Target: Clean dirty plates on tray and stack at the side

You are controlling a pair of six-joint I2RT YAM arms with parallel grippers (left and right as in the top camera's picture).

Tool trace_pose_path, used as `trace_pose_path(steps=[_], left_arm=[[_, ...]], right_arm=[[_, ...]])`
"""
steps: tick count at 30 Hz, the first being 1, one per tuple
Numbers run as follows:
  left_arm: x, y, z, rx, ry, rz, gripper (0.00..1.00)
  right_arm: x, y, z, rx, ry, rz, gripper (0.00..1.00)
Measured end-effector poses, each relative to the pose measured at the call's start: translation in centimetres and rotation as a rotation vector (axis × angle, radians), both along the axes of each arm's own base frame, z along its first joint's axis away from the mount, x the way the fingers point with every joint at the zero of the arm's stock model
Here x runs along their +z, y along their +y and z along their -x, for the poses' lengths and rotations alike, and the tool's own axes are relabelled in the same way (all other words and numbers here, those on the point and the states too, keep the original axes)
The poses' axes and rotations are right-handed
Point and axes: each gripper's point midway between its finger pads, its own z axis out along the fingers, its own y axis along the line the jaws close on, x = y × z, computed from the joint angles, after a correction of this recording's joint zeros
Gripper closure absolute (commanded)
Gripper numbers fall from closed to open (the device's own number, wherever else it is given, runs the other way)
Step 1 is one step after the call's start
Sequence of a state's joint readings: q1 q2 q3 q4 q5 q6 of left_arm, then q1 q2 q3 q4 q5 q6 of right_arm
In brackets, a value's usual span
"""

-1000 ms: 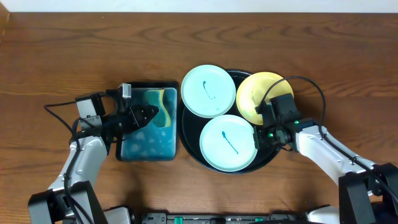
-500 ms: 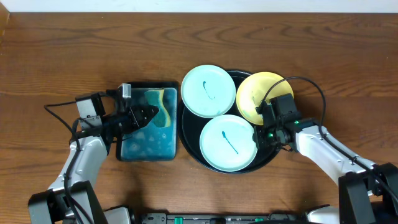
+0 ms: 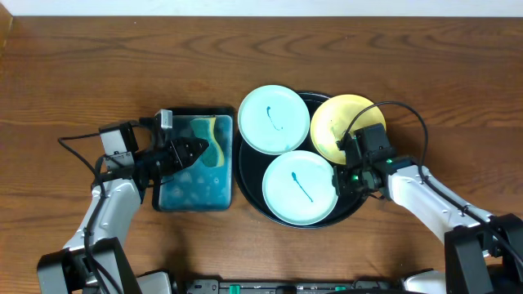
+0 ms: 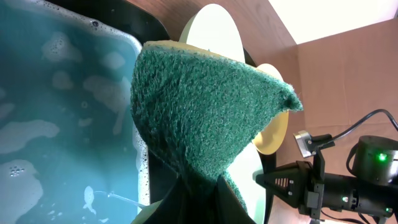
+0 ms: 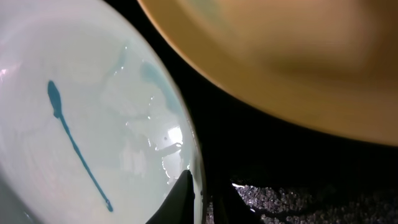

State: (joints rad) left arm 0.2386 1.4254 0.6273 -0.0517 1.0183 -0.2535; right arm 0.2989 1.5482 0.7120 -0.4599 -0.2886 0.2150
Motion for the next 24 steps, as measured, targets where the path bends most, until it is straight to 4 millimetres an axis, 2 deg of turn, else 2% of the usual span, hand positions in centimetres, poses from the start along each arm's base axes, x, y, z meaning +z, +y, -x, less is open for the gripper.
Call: trace_pose_path(steps=[8,12,16,24], left_arm=[[-0.11,-0.04,0.15,0.0,0.011,0.003,0.93],[-0.13,-0.04,0.17,0.0,0.012,0.003,0.92],[-0.16,-0.05,0.22,0.0,0.016,0.004,0.93],[-0.17,-0.05,0.22,0.0,0.016,0.004,0.93]], right_arm=[[-0.04,0.67,0.41,0.021,0.003,0.0,0.86],[-0.06,0.97,0.58,0.034,0.002,0.003,0.89],[-0.11,0.97,0.59,0.034,0.0,0.013,0.99],[-0.12,0.89,0.45,0.023,-0.003,0.017,0.99]])
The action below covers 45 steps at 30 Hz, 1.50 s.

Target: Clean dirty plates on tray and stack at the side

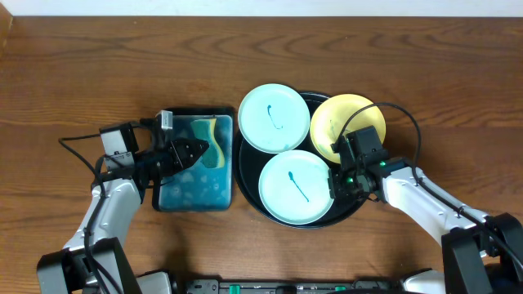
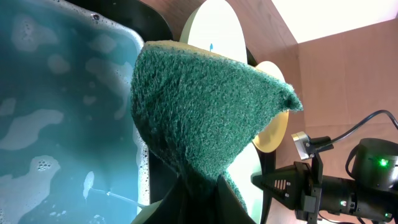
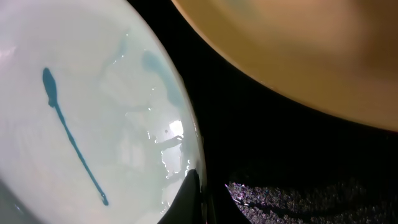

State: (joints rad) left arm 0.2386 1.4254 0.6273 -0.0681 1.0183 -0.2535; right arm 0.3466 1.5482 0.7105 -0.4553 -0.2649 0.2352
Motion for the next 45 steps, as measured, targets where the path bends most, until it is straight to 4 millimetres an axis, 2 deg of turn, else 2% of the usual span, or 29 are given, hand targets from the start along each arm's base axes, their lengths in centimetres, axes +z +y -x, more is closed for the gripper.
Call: trace_pose_path(steps=[9,18,25,37,45], left_arm=[[-0.8,0.5,-0.2,0.032,0.02,-0.052,0.93],[-3.0,-0.8,-0.2,0.046,0.076,-0.198,0.93],[-5.6,-1.0,1.5,0.059,0.199,-0.361,0.93],[-3.5,1.5,0.5,0.145,0.248,-0.54,0.93],[-4.4,2.1,1.9,0.143,0.307,-0.661,0.93]], right_arm=[[0.0,0.0,0.0,0.0,-0.002,0.001,0.99],[0.0,0.0,-0.1,-0.001,-0.003,0.001,0.99],[0.0,0.0,-0.1,-0.001,-0.004,0.002,0.99],[0.0,0.0,-0.1,-0.001,-0.005,0.002,0.99],[0.0,0.0,-0.1,-0.001,-0.005,0.002,0.99]])
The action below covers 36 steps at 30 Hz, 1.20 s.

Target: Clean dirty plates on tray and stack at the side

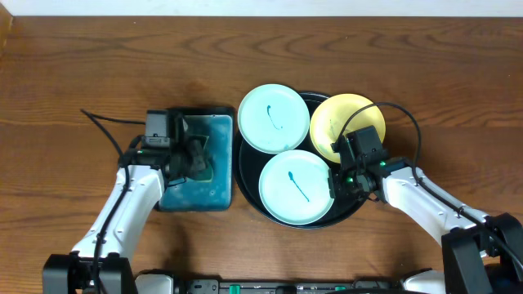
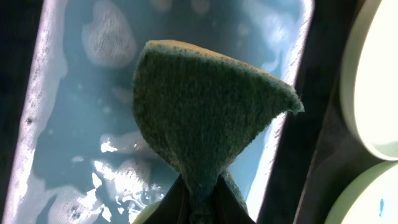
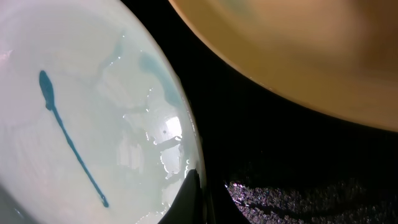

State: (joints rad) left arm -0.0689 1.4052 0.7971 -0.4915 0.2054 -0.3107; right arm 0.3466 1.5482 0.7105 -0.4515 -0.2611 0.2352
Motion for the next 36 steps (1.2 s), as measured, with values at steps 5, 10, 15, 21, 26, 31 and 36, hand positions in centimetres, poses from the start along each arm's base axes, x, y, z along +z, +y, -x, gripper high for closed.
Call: trace_pose_path(steps=[5,10,15,21,26,31,36], left_arm=[[0.7,0.5,0.6,-0.005,0.04,-0.096,0.93],[3.2,1.4,-0.1,0.009,0.038,-0.163,0.92],[5.4,1.8,-0.2,0.017,0.047,-0.188,0.93],[7.3,1.9,0.5,0.014,0.086,-0.196,0.92],[9.0,1.8,-0.5,0.018,0.04,-0.19,0.92],[9.2,1.7,-1.1,0.02,0.019,-0.187,0.93],[7.5,1.7,-1.2,0.015,0.073,-0.195,0.92]], right_arm=[[0.0,0.0,0.0,0.0,0.0,0.0,0.99],[0.0,0.0,0.0,0.0,0.0,0.0,0.99],[0.0,0.0,0.0,0.0,0.0,0.0,0.99],[0.0,0.0,0.0,0.0,0.0,0.0,0.99],[0.0,0.0,0.0,0.0,0.0,0.0,0.99],[0.0,0.0,0.0,0.0,0.0,0.0,0.99],[0.0,0.0,0.0,0.0,0.0,0.0,0.99]])
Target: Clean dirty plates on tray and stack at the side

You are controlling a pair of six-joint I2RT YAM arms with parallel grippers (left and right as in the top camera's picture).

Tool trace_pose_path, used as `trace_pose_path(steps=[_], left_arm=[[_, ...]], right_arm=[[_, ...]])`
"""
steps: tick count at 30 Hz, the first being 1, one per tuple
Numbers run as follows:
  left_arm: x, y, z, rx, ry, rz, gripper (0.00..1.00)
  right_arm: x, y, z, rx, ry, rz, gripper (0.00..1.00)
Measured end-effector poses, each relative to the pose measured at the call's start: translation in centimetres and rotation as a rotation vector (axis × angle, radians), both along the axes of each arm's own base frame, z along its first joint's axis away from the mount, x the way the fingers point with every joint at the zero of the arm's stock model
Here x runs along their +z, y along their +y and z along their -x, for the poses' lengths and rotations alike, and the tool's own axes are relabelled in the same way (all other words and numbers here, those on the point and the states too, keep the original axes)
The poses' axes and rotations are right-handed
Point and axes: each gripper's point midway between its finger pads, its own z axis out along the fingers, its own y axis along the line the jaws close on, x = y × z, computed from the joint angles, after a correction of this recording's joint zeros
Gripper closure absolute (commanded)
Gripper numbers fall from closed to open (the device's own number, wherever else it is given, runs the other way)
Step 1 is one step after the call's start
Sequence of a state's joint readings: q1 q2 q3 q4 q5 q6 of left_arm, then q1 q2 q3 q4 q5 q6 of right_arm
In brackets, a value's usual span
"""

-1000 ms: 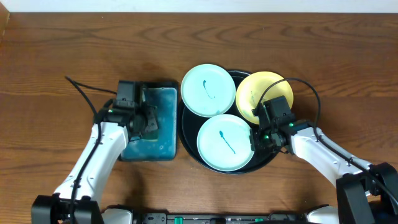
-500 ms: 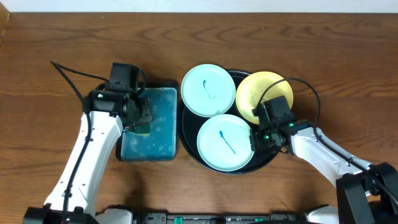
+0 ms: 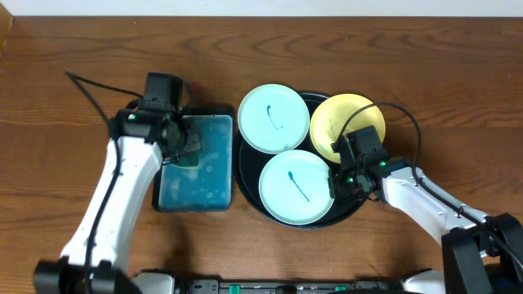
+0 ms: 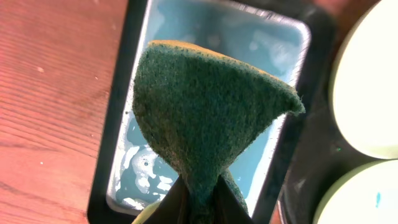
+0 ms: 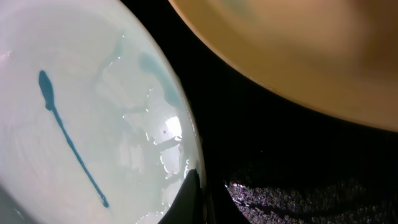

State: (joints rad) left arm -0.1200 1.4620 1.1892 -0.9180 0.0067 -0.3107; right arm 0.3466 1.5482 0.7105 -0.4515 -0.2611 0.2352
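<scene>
My left gripper (image 4: 202, 194) is shut on a folded green sponge (image 4: 205, 118) and holds it in the air over the soapy basin (image 4: 273, 43); in the overhead view that gripper (image 3: 183, 144) sits over the basin's back left. On the black round tray (image 3: 246, 173) lie two pale mint plates, each with a blue streak, one in front (image 3: 296, 186) and one behind (image 3: 274, 118), plus a yellow plate (image 3: 343, 126). My right gripper (image 5: 200, 186) is shut on the front plate's right rim (image 5: 186, 124).
The black rectangular basin (image 3: 204, 184) of blue soapy water stands just left of the round tray, nearly touching it. Bare wooden table lies all around. Cables trail from both arms.
My left gripper, still shut on the sponge, now stands higher above the basin and nearer its back left. The right gripper and the plates have not moved.
At first the left gripper held the sponge low at the basin, and the right fingers straddled the front plate's rim. Then the right gripper was shut on that rim. Later the left arm had swung over the basin, and now holds the sponge higher.
</scene>
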Motion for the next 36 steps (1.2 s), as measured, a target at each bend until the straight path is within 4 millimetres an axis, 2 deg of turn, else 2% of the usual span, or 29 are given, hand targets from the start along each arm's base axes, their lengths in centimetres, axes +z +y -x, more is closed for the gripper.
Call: trace_pose_path(steps=[4,8,12,16,18,20,24,27,36], left_arm=[[-3.3,-0.1,0.2,-0.006,0.12,-0.022,0.93],[-5.3,-0.8,0.2,-0.029,0.177,-0.03,0.93],[-5.4,-2.0,-0.3,-0.069,0.158,-0.032,0.93],[-4.3,-3.9,-1.3,-0.136,0.112,-0.032,0.92],[-3.3,-5.5,-2.5,-0.181,0.052,-0.02,0.93],[-2.6,-8.1,-3.5,-0.25,-0.008,0.014,0.92],[-2.0,-12.8,-3.4,-0.364,-0.06,0.091,0.93],[-1.7,-16.0,-2.4,-0.4,-0.067,0.153,0.93],[-2.0,-21.6,1.0,-0.433,-0.027,0.218,0.93]], right_arm=[[0.0,0.0,0.0,0.0,0.0,0.0,0.99],[0.0,0.0,0.0,0.0,0.0,0.0,0.99],[0.0,0.0,0.0,0.0,0.0,0.0,0.99],[0.0,0.0,0.0,0.0,0.0,0.0,0.99],[0.0,0.0,0.0,0.0,0.0,0.0,0.99],[0.0,0.0,0.0,0.0,0.0,0.0,0.99],[0.0,0.0,0.0,0.0,0.0,0.0,0.99],[0.0,0.0,0.0,0.0,0.0,0.0,0.99],[0.0,0.0,0.0,0.0,0.0,0.0,0.99]])
